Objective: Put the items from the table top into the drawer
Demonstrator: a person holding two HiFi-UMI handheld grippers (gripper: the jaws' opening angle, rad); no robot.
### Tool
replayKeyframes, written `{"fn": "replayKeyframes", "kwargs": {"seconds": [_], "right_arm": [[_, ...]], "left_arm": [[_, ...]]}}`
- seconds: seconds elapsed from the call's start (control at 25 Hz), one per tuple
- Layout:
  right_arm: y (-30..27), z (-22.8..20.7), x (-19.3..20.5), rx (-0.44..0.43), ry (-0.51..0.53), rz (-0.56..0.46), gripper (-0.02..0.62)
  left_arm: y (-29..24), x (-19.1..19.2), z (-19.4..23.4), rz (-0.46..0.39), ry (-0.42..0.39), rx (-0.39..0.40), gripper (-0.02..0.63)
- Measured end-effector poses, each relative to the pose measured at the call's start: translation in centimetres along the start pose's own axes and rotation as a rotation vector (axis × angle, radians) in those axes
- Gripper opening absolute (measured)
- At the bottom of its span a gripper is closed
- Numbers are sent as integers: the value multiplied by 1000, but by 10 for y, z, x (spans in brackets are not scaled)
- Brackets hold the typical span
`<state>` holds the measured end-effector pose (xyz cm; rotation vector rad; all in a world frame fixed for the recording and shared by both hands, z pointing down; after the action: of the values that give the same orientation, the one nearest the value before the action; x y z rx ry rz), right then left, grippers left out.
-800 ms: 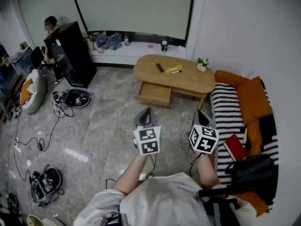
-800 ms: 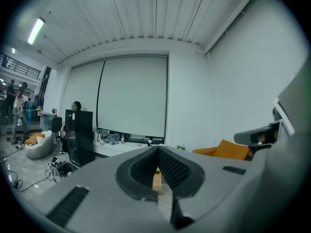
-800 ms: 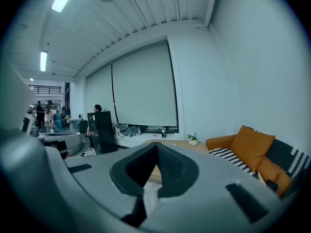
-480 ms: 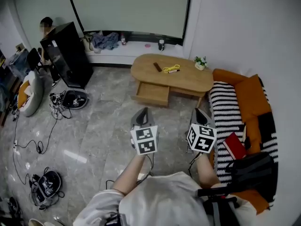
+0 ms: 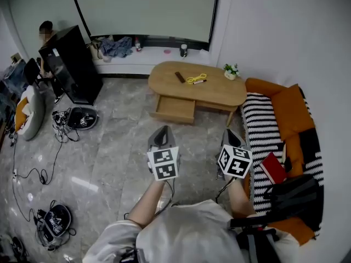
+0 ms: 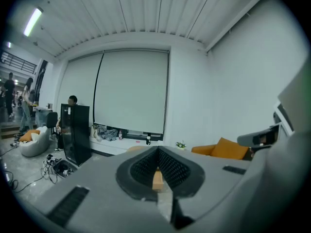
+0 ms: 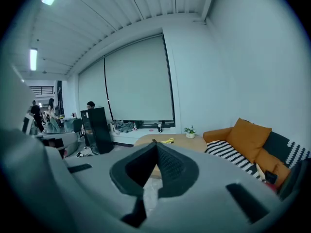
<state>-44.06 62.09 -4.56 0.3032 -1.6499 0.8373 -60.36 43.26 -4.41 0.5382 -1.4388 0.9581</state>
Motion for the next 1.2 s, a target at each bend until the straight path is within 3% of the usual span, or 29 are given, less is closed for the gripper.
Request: {"fn": "replayKeyframes", "kwargs": {"seconds": [0.28, 0.56, 0.96, 1.2], "right_arm": [[-24, -8, 8, 33, -25, 45, -8], [-87, -32, -1, 37, -46, 64, -8], [-213, -87, -53, -36, -10, 96, -8], [-266, -109, -68, -76, -6, 114, -8]], "left_arm": [[-29, 7, 10, 33, 6, 8, 6], [-97, 10, 6, 69, 14, -6, 6], [-226, -32, -25, 51, 40, -67, 6], [-272, -36, -36, 64, 37, -105, 6]]}}
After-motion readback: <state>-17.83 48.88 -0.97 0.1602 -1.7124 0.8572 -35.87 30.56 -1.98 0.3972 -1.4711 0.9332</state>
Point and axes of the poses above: the fingertips, and each gripper's own axes: y backward along the fingers, z to its left, x out of its underside, the point moved 4 cm from there along y, backward along the fingers, and after that the axes turned 3 degrees about y, right-handed, at the moved point
